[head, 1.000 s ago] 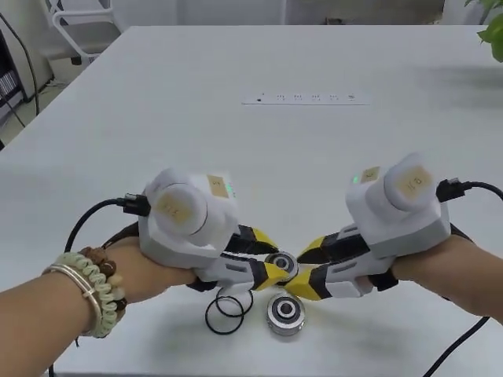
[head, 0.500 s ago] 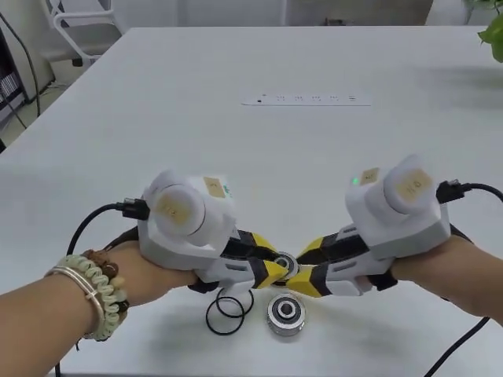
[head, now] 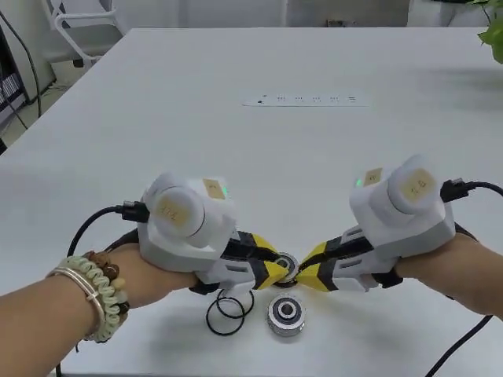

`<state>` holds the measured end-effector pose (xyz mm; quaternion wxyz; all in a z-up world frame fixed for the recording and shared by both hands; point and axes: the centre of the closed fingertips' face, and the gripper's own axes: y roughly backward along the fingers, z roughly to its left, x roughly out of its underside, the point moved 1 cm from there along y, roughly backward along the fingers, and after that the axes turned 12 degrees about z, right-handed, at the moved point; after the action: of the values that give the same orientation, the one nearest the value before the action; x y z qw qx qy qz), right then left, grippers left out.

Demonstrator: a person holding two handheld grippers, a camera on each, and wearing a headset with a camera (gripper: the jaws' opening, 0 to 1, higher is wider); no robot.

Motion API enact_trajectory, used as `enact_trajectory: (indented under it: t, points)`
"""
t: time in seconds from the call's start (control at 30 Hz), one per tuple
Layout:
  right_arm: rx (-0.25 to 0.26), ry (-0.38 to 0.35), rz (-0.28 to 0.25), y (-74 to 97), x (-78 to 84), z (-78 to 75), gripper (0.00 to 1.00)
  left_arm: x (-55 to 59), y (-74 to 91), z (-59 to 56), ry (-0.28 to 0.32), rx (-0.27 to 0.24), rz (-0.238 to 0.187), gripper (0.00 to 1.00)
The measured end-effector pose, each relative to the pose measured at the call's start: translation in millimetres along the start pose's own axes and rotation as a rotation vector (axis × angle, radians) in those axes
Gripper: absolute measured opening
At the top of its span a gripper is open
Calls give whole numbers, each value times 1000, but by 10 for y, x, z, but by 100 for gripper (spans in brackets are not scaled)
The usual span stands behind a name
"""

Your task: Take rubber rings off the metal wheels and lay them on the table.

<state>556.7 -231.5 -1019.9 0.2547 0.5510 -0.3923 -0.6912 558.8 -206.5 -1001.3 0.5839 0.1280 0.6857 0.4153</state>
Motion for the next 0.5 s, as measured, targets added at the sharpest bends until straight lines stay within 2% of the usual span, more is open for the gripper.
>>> enact_trajectory:
  t: [0.2, 0.3, 0.5]
  points:
    - [14, -2, 16, -9, 1, -11, 0, 0, -1, 1, 3, -1, -2, 14]
    - [-10, -144, 31, -6, 0, -39, 0, 0, -3, 1, 4, -3, -3, 14]
    - [-83, -338, -30, 37, -18, -82, 0, 0, -3, 1, 3, -5, -4, 14]
